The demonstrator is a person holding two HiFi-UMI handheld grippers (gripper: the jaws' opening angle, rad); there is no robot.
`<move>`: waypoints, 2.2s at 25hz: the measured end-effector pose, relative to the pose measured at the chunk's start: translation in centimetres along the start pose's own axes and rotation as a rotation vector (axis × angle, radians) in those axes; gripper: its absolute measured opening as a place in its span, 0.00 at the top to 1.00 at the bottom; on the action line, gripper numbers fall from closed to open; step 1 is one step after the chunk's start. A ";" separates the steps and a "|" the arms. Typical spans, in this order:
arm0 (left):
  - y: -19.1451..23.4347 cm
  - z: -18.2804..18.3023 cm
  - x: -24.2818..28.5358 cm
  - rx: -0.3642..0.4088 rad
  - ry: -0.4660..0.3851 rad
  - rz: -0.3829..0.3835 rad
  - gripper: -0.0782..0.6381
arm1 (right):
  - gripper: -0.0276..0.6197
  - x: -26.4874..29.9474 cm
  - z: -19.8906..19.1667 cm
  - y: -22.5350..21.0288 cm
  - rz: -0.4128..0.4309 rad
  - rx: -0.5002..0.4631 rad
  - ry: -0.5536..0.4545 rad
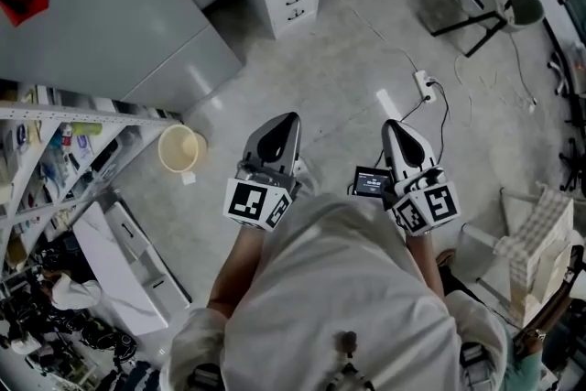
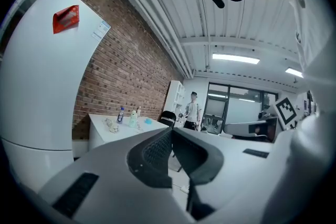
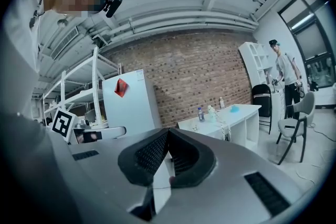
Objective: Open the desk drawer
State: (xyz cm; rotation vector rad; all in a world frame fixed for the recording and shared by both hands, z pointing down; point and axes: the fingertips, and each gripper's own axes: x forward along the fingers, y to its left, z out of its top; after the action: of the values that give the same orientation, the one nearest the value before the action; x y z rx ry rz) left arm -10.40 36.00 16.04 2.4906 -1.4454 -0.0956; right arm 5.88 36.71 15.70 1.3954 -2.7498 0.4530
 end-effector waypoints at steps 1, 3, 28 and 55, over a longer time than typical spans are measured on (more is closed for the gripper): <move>0.6 0.2 0.2 0.001 -0.002 -0.001 0.88 | 0.92 0.9 0.1 0.1 0.001 -0.003 -0.001; 1.9 0.5 0.7 0.005 -0.003 -0.006 0.88 | 0.92 2.3 0.5 0.0 -0.004 -0.009 -0.009; 6.7 1.2 12.7 -0.002 -0.009 0.193 0.88 | 0.92 14.6 4.9 -10.9 0.168 -0.080 0.050; 7.7 0.3 27.2 -0.043 0.017 0.347 0.88 | 0.92 24.6 6.1 -23.7 0.372 -0.123 0.148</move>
State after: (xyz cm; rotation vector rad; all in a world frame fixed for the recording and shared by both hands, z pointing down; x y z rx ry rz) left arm -3.27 8.87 19.67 2.1637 -1.8210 -0.0383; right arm 10.67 2.56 19.45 0.7894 -2.8568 0.3704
